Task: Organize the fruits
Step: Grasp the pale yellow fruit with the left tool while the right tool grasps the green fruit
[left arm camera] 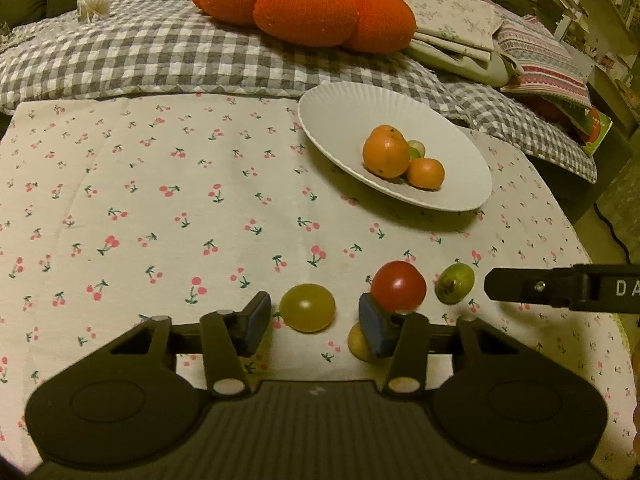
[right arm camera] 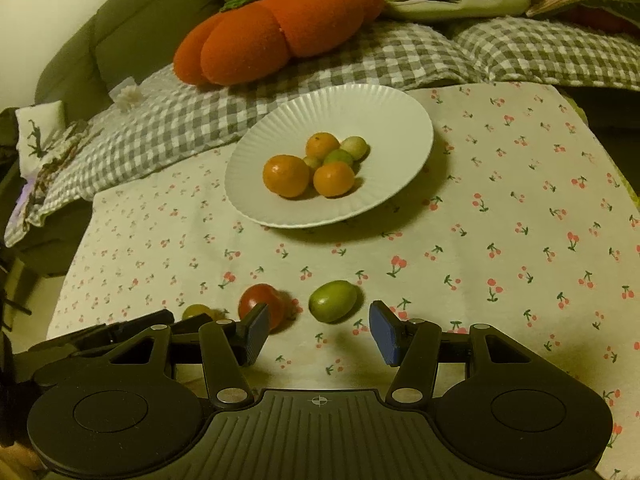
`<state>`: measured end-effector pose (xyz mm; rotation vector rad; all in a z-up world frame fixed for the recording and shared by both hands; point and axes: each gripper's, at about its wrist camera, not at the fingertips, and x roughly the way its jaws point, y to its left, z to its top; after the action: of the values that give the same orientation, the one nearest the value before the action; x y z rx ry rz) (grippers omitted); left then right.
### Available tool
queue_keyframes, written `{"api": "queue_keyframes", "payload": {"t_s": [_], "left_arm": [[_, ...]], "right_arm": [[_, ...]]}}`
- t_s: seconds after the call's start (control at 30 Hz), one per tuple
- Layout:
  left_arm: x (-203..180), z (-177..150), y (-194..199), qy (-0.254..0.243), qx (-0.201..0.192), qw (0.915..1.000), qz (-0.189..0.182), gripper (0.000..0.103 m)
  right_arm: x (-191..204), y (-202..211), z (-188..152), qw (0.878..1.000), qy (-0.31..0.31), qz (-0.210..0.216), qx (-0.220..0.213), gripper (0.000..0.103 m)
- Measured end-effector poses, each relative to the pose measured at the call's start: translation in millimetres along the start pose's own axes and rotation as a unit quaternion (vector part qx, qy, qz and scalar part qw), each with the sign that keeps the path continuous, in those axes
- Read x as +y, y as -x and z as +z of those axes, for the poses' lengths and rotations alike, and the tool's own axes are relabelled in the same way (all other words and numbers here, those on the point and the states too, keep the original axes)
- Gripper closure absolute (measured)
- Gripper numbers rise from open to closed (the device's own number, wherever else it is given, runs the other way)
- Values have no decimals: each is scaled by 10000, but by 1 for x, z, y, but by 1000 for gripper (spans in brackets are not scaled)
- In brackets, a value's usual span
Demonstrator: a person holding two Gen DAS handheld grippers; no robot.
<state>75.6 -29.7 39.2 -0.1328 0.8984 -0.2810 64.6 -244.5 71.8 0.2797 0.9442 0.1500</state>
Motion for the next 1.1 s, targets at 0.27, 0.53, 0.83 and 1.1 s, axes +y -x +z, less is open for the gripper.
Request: {"api": "queue_keyframes", "payload": {"t_s": [0.27, 0.53, 0.83, 1.1], "left_arm": [[-1, 0, -5, -30, 25, 9999, 110, 74], [5, -1, 3, 160, 94, 9994, 282, 74], [2, -2, 5, 104, 98, 9993, 350, 74], [2, -1, 7, 100, 44, 9992, 378, 74]], "right_arm": [[-4, -7, 0, 10000, -73, -22, 51, 49], [-6, -22, 2, 9998, -157, -90, 78, 49], [-3, -44, 3, 9994, -248, -195, 116, 52], [5, -49, 3, 9996, -115, -256, 102, 70]]}}
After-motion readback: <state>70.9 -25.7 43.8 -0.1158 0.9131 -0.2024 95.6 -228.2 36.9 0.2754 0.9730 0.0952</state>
